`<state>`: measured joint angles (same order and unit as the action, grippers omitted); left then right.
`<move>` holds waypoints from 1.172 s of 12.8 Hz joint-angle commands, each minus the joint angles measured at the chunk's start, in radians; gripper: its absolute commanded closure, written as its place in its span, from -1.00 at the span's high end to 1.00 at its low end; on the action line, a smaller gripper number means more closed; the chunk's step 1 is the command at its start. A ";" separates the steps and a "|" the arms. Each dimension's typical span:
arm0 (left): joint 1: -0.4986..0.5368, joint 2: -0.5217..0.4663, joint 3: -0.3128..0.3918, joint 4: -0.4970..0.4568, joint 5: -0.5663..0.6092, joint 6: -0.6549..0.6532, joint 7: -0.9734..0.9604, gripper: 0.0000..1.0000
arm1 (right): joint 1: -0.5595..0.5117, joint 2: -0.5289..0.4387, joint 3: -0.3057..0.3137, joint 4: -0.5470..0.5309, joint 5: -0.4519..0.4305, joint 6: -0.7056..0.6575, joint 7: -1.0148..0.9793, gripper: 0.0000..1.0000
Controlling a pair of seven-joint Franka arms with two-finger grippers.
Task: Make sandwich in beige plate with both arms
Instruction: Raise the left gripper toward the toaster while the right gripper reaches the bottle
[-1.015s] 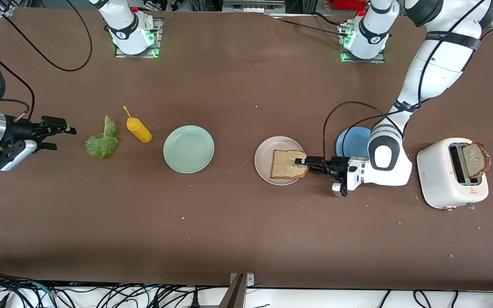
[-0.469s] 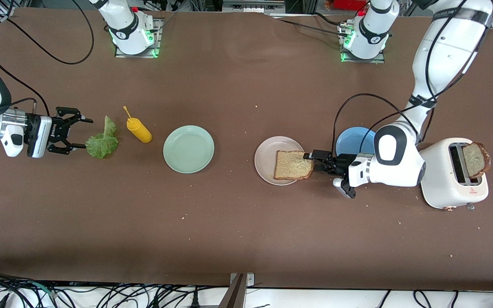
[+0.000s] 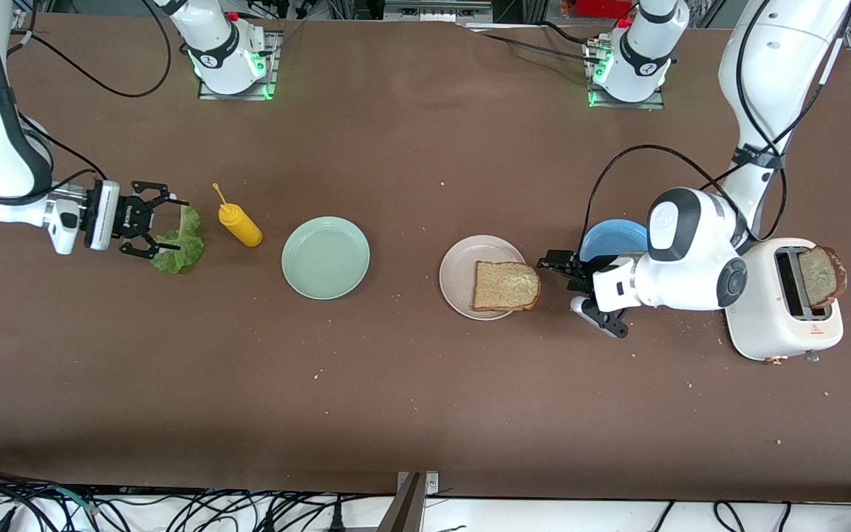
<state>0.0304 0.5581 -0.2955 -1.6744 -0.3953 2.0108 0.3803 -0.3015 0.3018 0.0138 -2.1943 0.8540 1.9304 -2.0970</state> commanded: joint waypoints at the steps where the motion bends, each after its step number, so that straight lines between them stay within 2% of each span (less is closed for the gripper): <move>1: -0.007 -0.084 0.006 -0.002 0.139 -0.041 -0.078 1.00 | -0.021 0.057 -0.002 -0.025 0.098 0.012 -0.199 0.99; 3: -0.007 -0.127 0.010 0.018 0.214 -0.096 -0.115 1.00 | -0.021 0.121 -0.003 -0.025 0.175 0.006 -0.328 0.99; 6: -0.006 -0.173 0.010 0.090 0.378 -0.205 -0.200 1.00 | -0.021 0.164 -0.002 -0.028 0.212 0.001 -0.392 0.99; 9: -0.004 -0.182 0.007 0.232 0.553 -0.372 -0.248 1.00 | -0.016 0.186 0.002 -0.027 0.243 0.001 -0.406 0.99; 13: 0.039 -0.205 0.029 0.327 0.558 -0.400 -0.245 1.00 | -0.010 0.191 0.009 -0.024 0.247 -0.002 -0.408 0.99; 15: 0.078 -0.213 0.026 0.337 0.561 -0.400 -0.241 1.00 | -0.007 0.191 0.020 -0.024 0.249 -0.002 -0.408 0.99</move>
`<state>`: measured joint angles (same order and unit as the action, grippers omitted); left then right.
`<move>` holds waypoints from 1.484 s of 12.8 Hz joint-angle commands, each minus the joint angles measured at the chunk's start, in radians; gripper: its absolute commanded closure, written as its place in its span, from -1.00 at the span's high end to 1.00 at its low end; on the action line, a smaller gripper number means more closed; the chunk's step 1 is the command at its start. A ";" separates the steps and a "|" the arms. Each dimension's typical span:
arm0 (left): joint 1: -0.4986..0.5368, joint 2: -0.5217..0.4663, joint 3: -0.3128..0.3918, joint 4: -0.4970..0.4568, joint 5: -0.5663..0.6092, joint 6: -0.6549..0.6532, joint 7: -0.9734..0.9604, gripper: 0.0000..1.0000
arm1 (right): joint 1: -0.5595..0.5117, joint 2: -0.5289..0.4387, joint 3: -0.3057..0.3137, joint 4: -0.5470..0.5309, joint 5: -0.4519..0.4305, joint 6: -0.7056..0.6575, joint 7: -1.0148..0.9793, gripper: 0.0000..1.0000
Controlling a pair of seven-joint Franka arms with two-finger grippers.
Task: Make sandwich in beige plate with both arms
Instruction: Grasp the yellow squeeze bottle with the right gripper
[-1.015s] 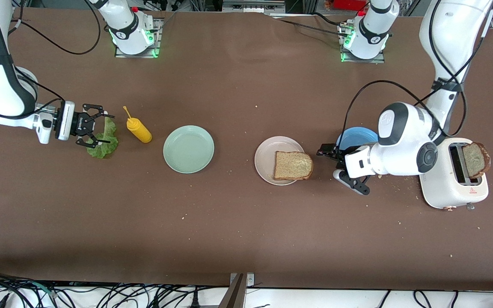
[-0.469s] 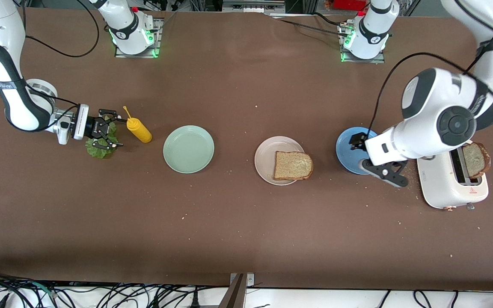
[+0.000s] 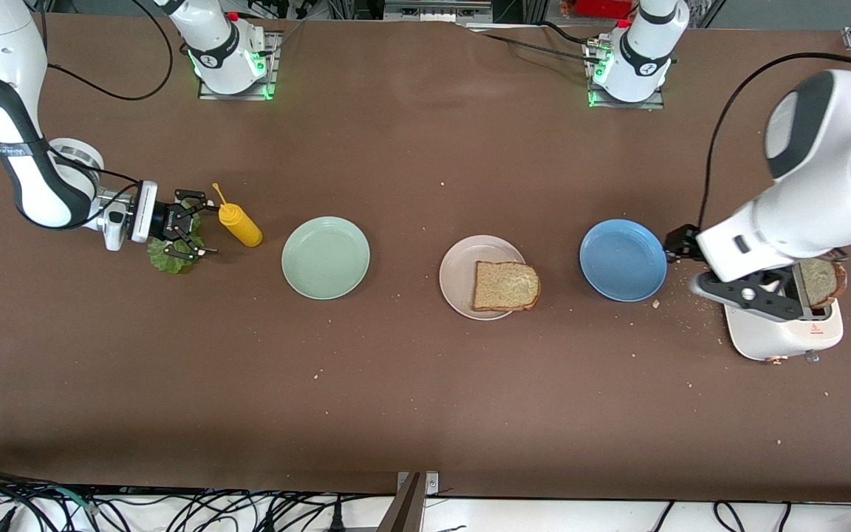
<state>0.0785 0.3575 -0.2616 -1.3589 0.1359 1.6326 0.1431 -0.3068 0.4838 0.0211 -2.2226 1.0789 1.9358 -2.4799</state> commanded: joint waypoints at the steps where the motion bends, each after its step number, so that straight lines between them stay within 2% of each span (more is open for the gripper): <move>1: 0.041 -0.014 -0.008 0.023 0.024 -0.022 -0.003 1.00 | -0.002 0.010 0.014 0.006 0.024 -0.006 -0.025 0.99; 6: 0.075 -0.081 -0.008 0.020 -0.016 -0.027 -0.046 1.00 | 0.002 0.012 0.033 0.009 0.030 -0.021 -0.025 0.99; 9: 0.075 -0.086 -0.010 0.006 -0.018 -0.062 -0.120 1.00 | 0.002 0.033 0.036 0.008 0.038 -0.089 -0.033 0.99; 13: 0.090 -0.084 -0.013 0.004 -0.025 -0.063 -0.119 1.00 | 0.020 0.042 0.037 0.008 0.085 -0.089 -0.042 0.96; 14: 0.092 -0.084 -0.013 0.004 -0.025 -0.065 -0.117 1.00 | 0.037 0.044 0.037 0.009 0.107 -0.086 -0.042 0.84; 15: 0.090 -0.084 -0.013 0.004 -0.025 -0.065 -0.119 1.00 | 0.041 0.048 0.037 0.009 0.113 -0.080 -0.042 0.39; 16: 0.090 -0.084 -0.013 0.004 -0.027 -0.065 -0.119 1.00 | 0.046 0.048 0.037 0.011 0.114 -0.074 -0.045 -0.15; 18: 0.090 -0.084 -0.014 0.006 -0.027 -0.065 -0.119 1.00 | 0.051 0.048 0.037 0.030 0.121 -0.067 -0.060 -0.78; 19: 0.090 -0.084 -0.014 0.006 -0.032 -0.065 -0.119 1.00 | 0.055 0.048 0.037 0.044 0.121 -0.064 -0.062 -1.00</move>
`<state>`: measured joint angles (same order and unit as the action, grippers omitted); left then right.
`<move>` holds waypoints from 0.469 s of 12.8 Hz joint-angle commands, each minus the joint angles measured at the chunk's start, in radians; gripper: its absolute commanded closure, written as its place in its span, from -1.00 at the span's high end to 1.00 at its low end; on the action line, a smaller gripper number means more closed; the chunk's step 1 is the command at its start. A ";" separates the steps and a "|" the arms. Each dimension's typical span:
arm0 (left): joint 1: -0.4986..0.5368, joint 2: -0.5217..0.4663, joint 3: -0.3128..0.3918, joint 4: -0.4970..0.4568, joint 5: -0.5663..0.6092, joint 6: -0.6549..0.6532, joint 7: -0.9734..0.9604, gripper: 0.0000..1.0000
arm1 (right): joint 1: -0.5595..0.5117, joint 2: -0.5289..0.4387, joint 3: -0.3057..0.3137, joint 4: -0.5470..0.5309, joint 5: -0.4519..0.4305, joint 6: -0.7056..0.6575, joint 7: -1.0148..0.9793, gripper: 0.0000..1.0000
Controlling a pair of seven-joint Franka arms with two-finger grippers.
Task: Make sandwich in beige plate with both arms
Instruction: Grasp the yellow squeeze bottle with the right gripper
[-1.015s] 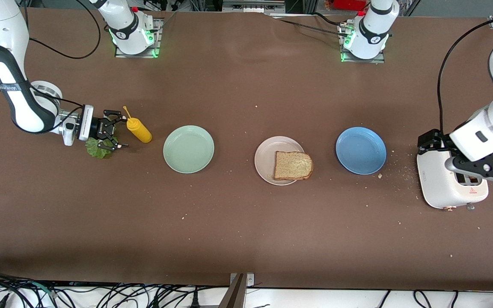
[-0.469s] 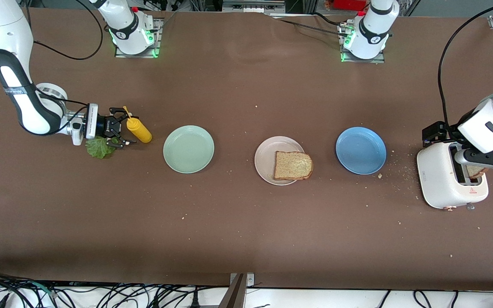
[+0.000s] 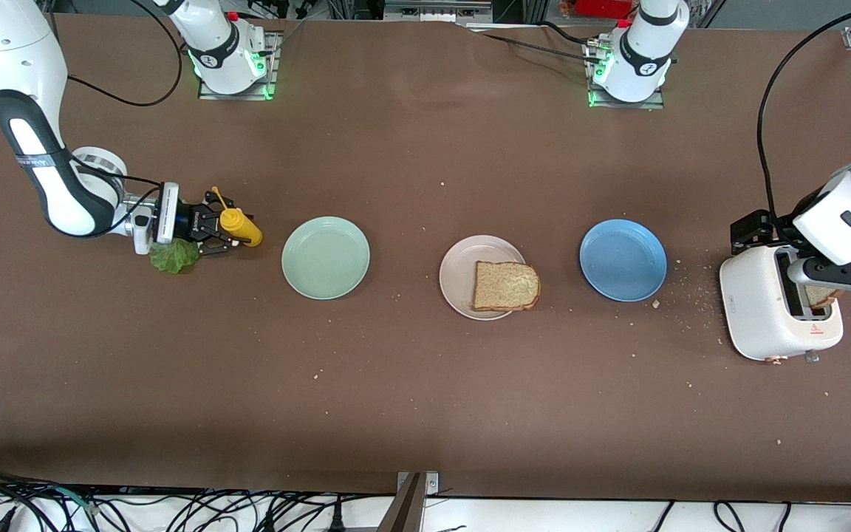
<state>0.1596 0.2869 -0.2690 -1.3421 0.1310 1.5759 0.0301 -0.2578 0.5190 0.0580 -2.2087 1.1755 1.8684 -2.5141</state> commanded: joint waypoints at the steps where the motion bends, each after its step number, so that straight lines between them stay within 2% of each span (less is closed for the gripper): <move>1: 0.009 -0.014 -0.007 -0.011 -0.027 -0.010 -0.006 1.00 | 0.017 0.007 0.000 0.052 0.024 0.020 -0.026 -1.00; 6: 0.009 -0.014 -0.007 -0.011 -0.027 -0.010 -0.006 1.00 | 0.141 -0.029 -0.001 0.179 0.006 0.173 0.159 -1.00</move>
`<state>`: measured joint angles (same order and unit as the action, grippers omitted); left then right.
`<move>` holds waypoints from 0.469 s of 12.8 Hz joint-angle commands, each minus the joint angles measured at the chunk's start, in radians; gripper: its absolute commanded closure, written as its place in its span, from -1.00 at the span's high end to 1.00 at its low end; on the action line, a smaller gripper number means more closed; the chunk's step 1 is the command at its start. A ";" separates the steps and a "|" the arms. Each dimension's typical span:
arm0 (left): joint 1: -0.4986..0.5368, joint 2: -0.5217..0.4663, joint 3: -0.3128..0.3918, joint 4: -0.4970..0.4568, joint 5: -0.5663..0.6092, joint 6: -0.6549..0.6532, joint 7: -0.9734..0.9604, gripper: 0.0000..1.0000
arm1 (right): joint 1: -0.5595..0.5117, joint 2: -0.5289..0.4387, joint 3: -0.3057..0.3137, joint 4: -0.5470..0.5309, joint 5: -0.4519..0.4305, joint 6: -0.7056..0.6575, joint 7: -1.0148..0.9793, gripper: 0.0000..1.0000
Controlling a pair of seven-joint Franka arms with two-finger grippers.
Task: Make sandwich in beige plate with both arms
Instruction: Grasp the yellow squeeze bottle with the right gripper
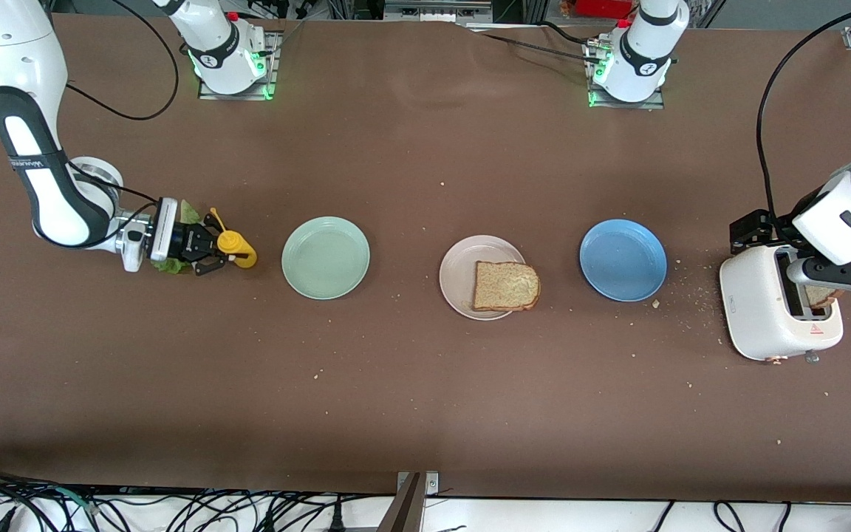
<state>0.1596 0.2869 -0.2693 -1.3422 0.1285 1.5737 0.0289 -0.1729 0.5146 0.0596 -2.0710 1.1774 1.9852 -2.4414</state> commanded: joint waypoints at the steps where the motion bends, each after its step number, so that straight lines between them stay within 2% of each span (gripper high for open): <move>1: 0.009 -0.014 -0.007 -0.011 -0.024 -0.007 -0.004 1.00 | 0.096 -0.043 -0.004 0.052 -0.007 0.108 0.137 -1.00; 3: 0.009 -0.014 -0.007 -0.011 -0.024 -0.007 -0.003 1.00 | 0.171 -0.079 -0.004 0.083 -0.071 0.216 0.301 -1.00; 6: 0.009 -0.014 -0.007 -0.011 -0.024 -0.007 -0.003 1.00 | 0.269 -0.091 -0.004 0.164 -0.217 0.312 0.587 -1.00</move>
<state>0.1596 0.2869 -0.2696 -1.3422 0.1283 1.5726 0.0287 0.0473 0.4399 0.0621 -1.9507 1.0372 2.2589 -2.0107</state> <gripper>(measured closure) 0.000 0.965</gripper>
